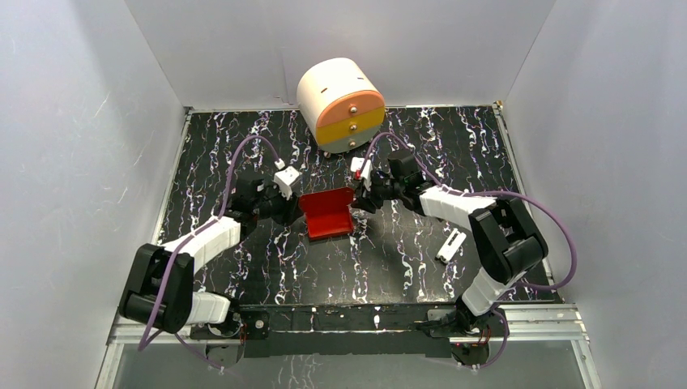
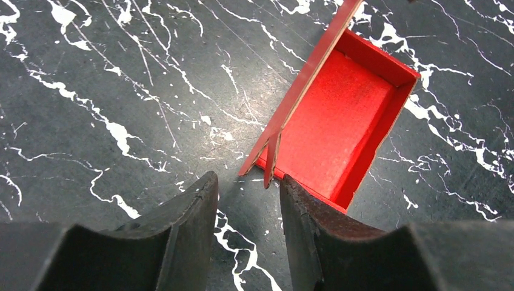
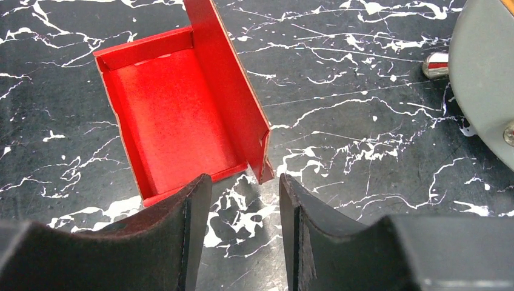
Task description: Fold the paper box
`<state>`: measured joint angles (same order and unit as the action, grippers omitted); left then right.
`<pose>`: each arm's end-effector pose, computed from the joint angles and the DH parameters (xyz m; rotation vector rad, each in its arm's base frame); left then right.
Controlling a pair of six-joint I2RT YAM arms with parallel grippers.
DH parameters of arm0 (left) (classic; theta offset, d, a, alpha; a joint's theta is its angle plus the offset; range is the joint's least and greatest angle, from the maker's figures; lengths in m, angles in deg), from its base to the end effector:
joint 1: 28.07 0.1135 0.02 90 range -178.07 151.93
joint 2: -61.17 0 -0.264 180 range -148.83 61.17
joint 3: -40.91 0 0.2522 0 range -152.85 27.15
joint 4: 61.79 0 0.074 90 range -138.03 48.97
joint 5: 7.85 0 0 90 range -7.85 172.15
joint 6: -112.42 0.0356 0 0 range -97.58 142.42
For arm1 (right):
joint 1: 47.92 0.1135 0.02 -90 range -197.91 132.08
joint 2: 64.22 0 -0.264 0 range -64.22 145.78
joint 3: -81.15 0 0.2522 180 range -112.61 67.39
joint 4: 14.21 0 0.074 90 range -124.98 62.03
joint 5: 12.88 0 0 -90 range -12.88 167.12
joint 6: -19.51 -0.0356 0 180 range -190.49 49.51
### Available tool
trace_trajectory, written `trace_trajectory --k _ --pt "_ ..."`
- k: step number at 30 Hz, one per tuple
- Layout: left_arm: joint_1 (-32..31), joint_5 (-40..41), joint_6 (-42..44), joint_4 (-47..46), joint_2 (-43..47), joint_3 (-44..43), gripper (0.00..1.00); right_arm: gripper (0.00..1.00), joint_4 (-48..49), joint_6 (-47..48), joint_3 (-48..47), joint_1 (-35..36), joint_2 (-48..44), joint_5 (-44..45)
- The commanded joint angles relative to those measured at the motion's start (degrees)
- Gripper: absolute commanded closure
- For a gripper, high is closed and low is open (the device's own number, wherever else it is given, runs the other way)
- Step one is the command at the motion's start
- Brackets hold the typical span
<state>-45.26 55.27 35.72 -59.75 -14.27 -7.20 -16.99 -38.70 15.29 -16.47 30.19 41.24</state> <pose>0.2530 -0.0951 0.2014 0.8134 1.8979 -0.5290 0.2874 0.2002 0.2027 -1.3824 1.5390 0.6555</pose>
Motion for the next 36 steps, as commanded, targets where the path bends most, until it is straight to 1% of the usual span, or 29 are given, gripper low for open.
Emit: trace_trajectory --k 1,8,13,18,23,25,27,32,36 --pt "0.59 -5.18 3.75 -1.03 -1.08 -2.89 0.61 0.48 2.71 1.63 -3.69 -0.55 1.86 -3.62" --pt "0.91 -8.14 5.08 0.62 -3.57 -4.75 0.69 0.59 1.19 2.27 -6.11 -0.99 4.23 -6.23" --pt "1.05 -9.99 5.46 1.71 -5.0 -5.82 0.76 0.74 -0.72 2.73 -7.43 -1.2 5.27 -7.54" --pt "1.02 -11.02 5.66 2.41 -5.97 -6.45 0.89 0.88 -2.4 3.25 -8.12 -1.21 5.61 -7.94" --pt "1.02 -11.74 4.6 2.52 -6.61 -7.25 0.99 0.98 -3.86 2.83 -8.71 -1.21 5.36 -7.53" --pt "1.07 -11.31 3.66 2.5 -6.54 -7.59 1.0 1.0 -3.97 1.35 -8.68 -1.2 4.75 -6.8" --pt "1.06 -10.46 1.77 1.7 -6.06 -7.68 1.0 1.0 -2.73 -1.16 -8.04 -1.04 3.68 -4.94" --pt "0.96 -6.1 -5.64 -4.1 -2.84 -5.79 1.0 1.0 0.88 -7.62 -5.4 0.64 0.44 4.18" --pt "-0.01 -0.24 -11.72 -7.69 -0.66 -4.6 1.0 1.0 2.18 -12.33 -4.15 2.96 -1.1 11.35"
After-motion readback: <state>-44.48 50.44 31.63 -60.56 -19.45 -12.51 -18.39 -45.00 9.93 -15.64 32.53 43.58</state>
